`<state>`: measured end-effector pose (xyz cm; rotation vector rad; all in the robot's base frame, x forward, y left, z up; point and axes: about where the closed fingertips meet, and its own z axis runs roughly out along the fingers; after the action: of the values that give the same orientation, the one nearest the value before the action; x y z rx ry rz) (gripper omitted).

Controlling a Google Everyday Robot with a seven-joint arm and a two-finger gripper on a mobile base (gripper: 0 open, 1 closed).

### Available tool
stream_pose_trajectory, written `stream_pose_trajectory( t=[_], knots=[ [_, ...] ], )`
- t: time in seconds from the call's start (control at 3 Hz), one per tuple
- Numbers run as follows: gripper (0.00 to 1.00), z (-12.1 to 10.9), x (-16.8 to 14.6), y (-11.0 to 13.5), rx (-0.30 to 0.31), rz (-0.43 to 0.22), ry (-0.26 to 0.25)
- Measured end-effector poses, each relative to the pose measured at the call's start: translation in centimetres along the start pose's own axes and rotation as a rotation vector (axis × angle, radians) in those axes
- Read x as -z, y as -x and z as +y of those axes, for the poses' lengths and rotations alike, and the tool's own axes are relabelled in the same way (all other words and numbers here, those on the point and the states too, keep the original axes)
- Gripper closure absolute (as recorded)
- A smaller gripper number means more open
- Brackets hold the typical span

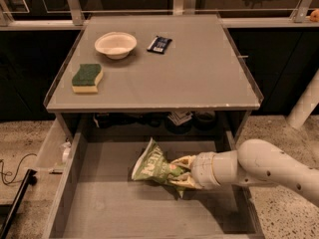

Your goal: Place green jalapeno chip bag into top drawer

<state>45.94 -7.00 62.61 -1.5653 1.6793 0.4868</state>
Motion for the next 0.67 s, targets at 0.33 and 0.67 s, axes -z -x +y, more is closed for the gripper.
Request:
stream_pose_trajectory(
  t=[0.33,0.67],
  knots=[
    [0.34,0.00,0.00,0.00,0.000,0.000,0.000],
    [0.11,0.00,0.00,0.00,0.000,0.000,0.000]
  ],
)
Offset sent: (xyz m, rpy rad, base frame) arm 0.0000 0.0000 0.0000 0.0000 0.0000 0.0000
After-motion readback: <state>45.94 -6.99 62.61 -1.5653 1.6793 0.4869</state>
